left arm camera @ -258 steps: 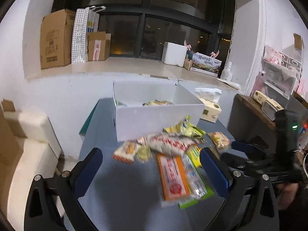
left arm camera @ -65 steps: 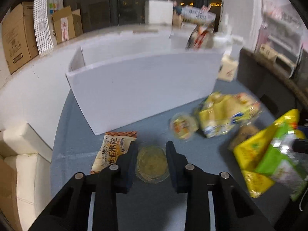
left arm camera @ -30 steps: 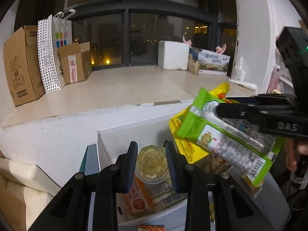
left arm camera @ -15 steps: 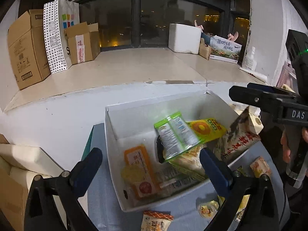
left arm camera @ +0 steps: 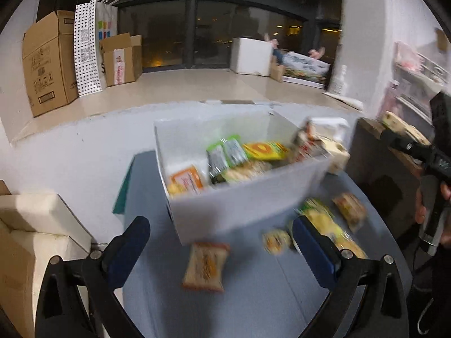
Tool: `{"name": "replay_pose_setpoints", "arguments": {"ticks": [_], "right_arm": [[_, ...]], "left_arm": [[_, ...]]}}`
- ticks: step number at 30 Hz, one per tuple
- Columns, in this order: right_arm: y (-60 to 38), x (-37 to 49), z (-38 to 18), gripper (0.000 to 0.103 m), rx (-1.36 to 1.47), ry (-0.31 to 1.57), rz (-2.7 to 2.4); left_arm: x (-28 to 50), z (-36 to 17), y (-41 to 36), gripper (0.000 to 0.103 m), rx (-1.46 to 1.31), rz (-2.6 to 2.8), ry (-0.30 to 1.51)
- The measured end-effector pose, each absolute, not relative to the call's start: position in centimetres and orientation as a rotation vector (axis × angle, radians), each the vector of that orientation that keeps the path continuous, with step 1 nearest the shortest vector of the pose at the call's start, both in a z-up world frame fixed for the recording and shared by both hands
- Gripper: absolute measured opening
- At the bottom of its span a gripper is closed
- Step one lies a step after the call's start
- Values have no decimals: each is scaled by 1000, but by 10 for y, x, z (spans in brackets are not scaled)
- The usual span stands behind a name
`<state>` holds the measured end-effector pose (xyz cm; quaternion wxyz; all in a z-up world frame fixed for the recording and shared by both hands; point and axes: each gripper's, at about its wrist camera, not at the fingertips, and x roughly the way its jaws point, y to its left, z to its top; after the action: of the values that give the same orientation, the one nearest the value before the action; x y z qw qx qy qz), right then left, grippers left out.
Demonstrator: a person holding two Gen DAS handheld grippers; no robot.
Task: Organize snacks
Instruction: 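Move both open grippers back over the remaining snacks on the table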
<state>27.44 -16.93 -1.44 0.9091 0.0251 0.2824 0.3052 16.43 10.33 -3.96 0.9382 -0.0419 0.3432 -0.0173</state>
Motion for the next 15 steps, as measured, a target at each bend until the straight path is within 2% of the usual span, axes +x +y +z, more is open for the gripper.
{"name": "replay_pose_setpoints", "arguments": {"ticks": [7,15], "right_arm": [[-212,215,-78,103,98,678,566],[-150,200,-121,103,-134,714,611]], "left_arm": [[114,-73,86,103,-156,-60,722],[87,-95,75,103,-154,-66,733]]}}
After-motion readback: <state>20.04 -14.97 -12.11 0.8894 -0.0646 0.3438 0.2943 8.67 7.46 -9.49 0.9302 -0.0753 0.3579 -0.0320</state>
